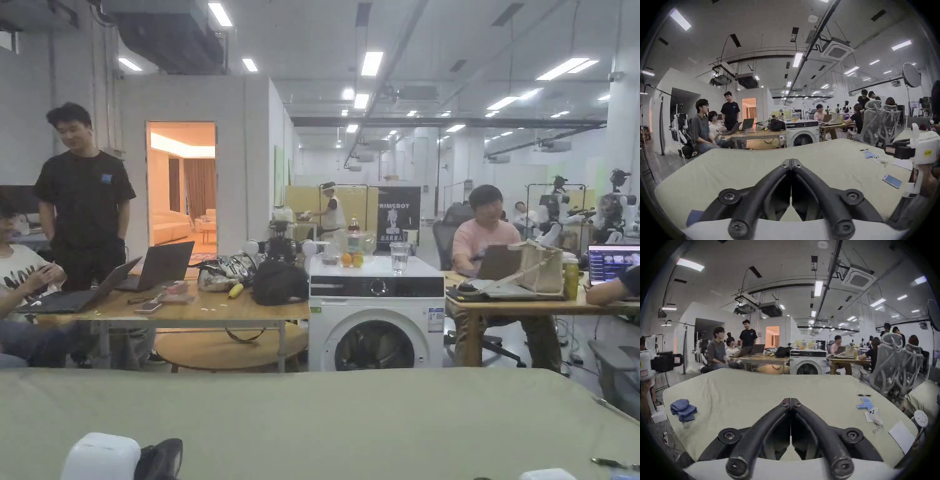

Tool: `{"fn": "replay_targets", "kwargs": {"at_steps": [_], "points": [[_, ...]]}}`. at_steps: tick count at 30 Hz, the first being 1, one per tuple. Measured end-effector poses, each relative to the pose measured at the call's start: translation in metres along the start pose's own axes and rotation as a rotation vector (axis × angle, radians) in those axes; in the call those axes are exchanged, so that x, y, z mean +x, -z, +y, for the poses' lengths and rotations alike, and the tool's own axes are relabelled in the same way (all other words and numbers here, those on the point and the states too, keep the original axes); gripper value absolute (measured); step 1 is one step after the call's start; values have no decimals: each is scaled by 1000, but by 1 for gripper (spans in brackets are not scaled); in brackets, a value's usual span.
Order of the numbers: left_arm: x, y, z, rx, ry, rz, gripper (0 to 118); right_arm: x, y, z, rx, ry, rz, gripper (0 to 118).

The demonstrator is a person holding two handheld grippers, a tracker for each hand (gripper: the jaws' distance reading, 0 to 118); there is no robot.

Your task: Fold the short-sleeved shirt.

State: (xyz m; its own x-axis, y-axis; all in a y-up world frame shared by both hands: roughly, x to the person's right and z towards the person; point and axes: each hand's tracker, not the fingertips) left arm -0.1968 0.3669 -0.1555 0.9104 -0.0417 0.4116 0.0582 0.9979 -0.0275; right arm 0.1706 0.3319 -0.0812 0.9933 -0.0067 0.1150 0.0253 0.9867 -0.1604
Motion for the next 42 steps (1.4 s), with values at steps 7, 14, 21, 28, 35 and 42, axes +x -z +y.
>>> {"fn": "replay_targets", "kwargs": {"at_steps": [7, 14, 21, 28, 35, 42], "points": [[-10, -2, 0, -29, -51, 9, 0, -13, 3, 1, -2, -29, 17, 0], [-14, -10, 2, -33, -103, 10, 0, -23, -4, 2, -20, -33, -15, 0], [27, -28, -2, -48, -83, 132, 6, -56, -27, 7, 50, 66, -81, 0], [30, -41, -3, -36, -58, 130, 92, -69, -28, 6, 18, -49, -56, 105], [25, -54, -3, 20, -71, 148, 117, -67, -37, 4, 46, 24, 18, 118], [23, -56, -7, 31, -83, 74, 117, -70, -38, 6, 41, 8, 36, 118]]}}
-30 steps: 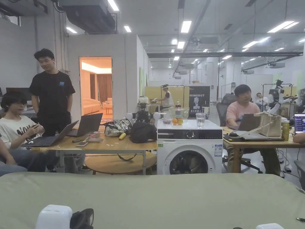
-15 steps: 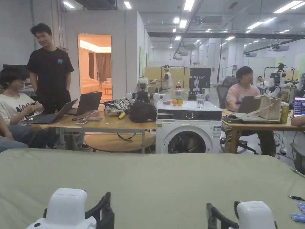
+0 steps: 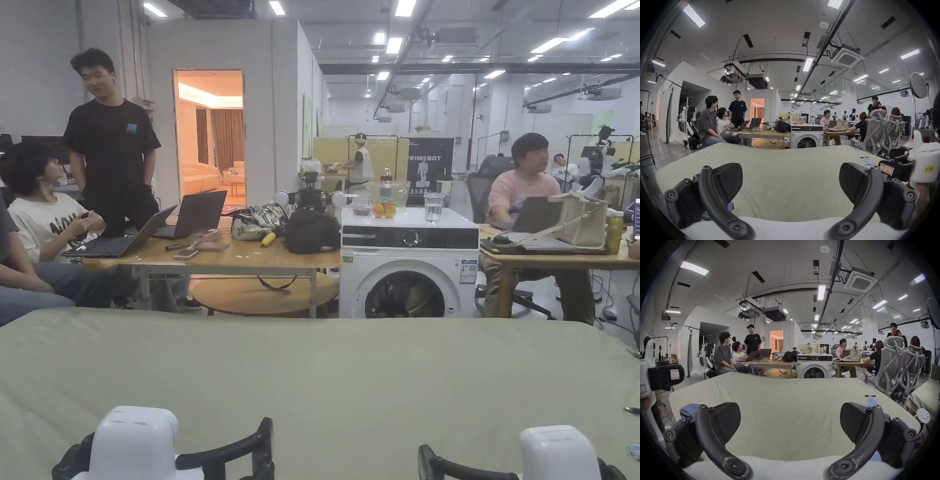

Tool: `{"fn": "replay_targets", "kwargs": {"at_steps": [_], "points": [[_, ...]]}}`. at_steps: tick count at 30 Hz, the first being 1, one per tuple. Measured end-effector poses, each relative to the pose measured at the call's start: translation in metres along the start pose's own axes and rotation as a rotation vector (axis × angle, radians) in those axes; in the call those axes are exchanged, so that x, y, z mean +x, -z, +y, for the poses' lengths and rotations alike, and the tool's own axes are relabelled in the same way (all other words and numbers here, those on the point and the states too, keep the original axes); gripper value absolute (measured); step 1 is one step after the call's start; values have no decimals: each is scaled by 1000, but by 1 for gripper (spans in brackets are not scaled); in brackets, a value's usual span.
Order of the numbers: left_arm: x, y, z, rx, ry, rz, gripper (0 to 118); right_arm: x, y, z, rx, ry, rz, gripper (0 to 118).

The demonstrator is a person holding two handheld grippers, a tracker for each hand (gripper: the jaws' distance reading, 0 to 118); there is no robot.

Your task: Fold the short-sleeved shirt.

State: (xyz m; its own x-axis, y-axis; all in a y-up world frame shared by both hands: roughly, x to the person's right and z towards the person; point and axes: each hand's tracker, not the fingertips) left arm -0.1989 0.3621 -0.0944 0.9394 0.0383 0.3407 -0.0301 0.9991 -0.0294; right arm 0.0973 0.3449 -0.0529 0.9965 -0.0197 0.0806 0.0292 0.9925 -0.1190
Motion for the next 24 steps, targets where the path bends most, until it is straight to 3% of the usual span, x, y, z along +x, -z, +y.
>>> {"fn": "replay_targets", "kwargs": {"at_steps": [6, 17, 22, 24], "points": [[-3, 0, -4, -17, -13, 41, 117, 5, 2, -4, -6, -13, -25, 118], [-9, -6, -5, -3, -34, 68, 117, 9, 4, -7, -26, 57, -35, 118], [-8, -8, -5, -3, -29, 64, 117, 11, 4, -2, -46, 149, -18, 118], [-7, -7, -5, -13, -35, 53, 117, 9, 3, -1, -48, 209, -78, 118]]}}
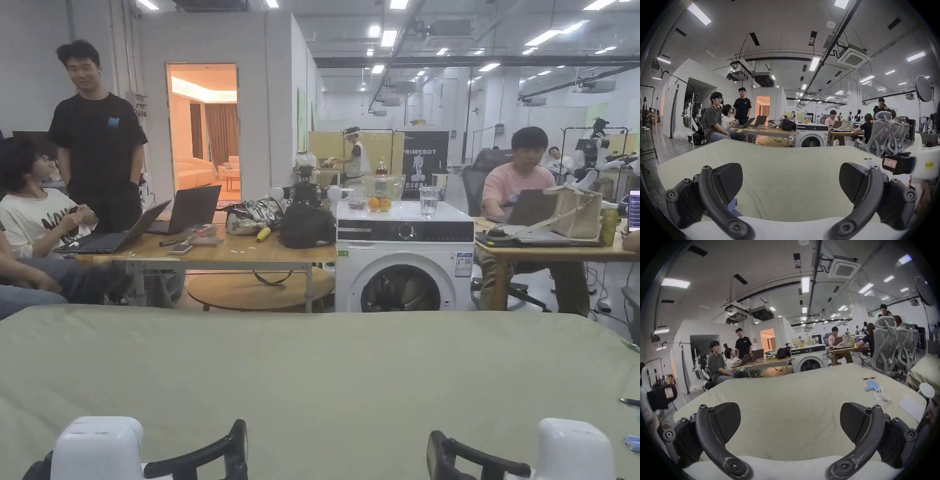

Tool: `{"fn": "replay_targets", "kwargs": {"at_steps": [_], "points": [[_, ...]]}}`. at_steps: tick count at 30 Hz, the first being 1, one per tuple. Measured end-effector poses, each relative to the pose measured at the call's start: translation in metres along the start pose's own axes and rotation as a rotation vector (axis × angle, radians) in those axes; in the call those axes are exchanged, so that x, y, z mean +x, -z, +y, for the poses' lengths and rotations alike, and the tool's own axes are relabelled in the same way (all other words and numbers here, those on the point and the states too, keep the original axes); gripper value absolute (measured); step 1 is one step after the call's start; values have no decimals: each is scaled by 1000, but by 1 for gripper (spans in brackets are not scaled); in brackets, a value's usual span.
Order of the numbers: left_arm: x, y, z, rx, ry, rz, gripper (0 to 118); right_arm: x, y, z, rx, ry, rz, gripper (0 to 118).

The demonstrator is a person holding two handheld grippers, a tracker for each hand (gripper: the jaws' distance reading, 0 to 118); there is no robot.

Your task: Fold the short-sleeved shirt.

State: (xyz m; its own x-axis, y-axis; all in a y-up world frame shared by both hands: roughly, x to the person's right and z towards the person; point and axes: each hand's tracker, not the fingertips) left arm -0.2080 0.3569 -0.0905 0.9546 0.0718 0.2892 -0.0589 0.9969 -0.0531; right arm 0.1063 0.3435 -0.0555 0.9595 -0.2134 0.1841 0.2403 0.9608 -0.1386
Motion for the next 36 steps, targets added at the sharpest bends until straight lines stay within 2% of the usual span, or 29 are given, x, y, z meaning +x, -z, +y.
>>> {"fn": "replay_targets", "kwargs": {"at_steps": [4, 9, 14, 20, 24, 27, 33, 36], "points": [[2, 1, -1, -16, 5, -14, 117, -2, 2, 6, -41, 68, -27, 118], [4, 2, -1, -17, -2, -31, 117, 3, -1, 9, -71, 183, 89, 118], [6, 0, -1, -22, -26, -61, 117, 4, 2, 10, -129, 203, 130, 118], [7, 1, 1, -25, -31, -63, 117, -6, 3, 12, -165, 268, 51, 118], [9, 2, 0, -35, -25, -79, 117, -4, 5, 13, -229, 342, 88, 118], [11, 2, -1, -44, -9, -76, 117, -1, 6, 12, -225, 341, 145, 118], [13, 4, -2, -47, -4, -86, 117, -5, 6, 8, -210, 278, 101, 118], [15, 5, -2, -50, -4, -96, 117, -2, 7, 9, -231, 287, 141, 118]]}}
